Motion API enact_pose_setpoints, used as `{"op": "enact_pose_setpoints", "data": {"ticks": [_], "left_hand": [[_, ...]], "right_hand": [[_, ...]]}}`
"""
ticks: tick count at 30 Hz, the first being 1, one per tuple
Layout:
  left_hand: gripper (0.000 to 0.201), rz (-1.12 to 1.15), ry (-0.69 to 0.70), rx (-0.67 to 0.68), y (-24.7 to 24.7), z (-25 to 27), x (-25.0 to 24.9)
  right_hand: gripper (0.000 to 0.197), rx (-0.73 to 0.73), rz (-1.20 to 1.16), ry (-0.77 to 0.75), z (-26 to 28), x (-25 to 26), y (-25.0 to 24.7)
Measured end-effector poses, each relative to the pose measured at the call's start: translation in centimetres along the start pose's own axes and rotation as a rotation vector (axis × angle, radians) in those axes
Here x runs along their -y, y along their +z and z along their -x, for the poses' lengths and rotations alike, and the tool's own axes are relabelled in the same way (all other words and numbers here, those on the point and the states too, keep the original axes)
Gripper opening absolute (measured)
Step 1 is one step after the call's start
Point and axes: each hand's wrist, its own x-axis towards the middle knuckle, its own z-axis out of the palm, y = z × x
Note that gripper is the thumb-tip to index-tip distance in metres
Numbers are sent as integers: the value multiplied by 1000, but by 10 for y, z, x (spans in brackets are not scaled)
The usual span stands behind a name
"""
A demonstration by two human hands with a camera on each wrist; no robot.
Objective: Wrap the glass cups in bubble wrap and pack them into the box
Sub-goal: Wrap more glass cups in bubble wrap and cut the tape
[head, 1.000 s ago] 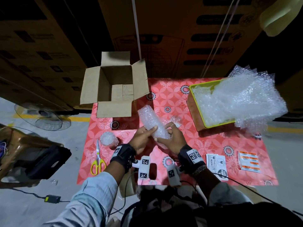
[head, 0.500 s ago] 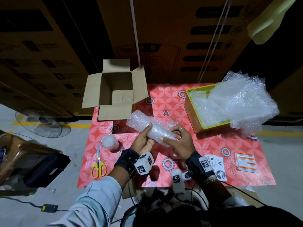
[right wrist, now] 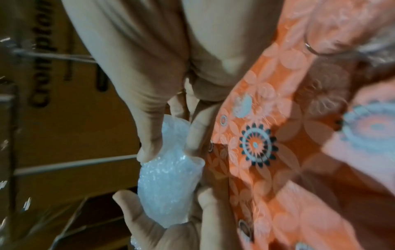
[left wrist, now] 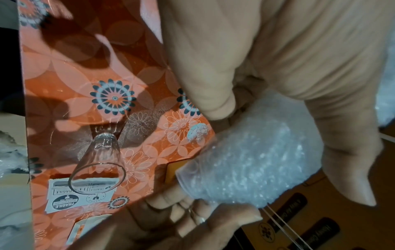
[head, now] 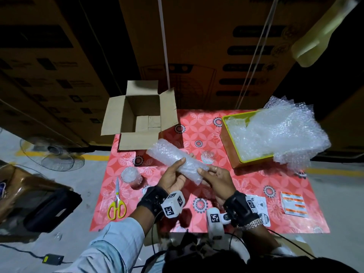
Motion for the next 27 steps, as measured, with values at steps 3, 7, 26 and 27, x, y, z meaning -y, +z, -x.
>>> {"op": "enact_pose_setpoints", "data": {"ticks": [3,7,26,27], "left_hand": [[69,-99,-12,6,-5,-7,2],[50,-324,71,-76,-14,-14,5],[32,-1040,100,-82,-51,-9,45],[26,-1094,101,-75,-59,-13,48]], "right_hand": [[39,53,-156,165,-1,-11,-1],[34,-141,108,151,-7,-24,-4],[42,92,539,-121,-5,-36,-9],[37,58,608,-134,-7,-40,-9]]}}
